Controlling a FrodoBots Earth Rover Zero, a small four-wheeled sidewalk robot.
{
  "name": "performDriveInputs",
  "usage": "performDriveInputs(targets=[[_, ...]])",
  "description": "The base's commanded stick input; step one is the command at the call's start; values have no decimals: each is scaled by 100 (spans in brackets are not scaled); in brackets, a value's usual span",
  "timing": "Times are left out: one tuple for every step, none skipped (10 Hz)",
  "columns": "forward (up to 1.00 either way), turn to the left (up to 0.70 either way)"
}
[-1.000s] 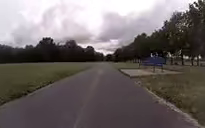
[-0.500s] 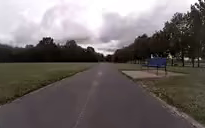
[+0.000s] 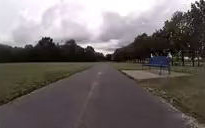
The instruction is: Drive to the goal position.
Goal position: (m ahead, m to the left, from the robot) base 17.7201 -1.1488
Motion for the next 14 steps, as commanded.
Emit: performDriveInputs(targets=[[70,0],[70,0],[70,0],[70,0],[70,0],[70,0],[70,0],[70,0],[70,0],[70,0],[70,0],[70,0],[70,0],[70,0]])
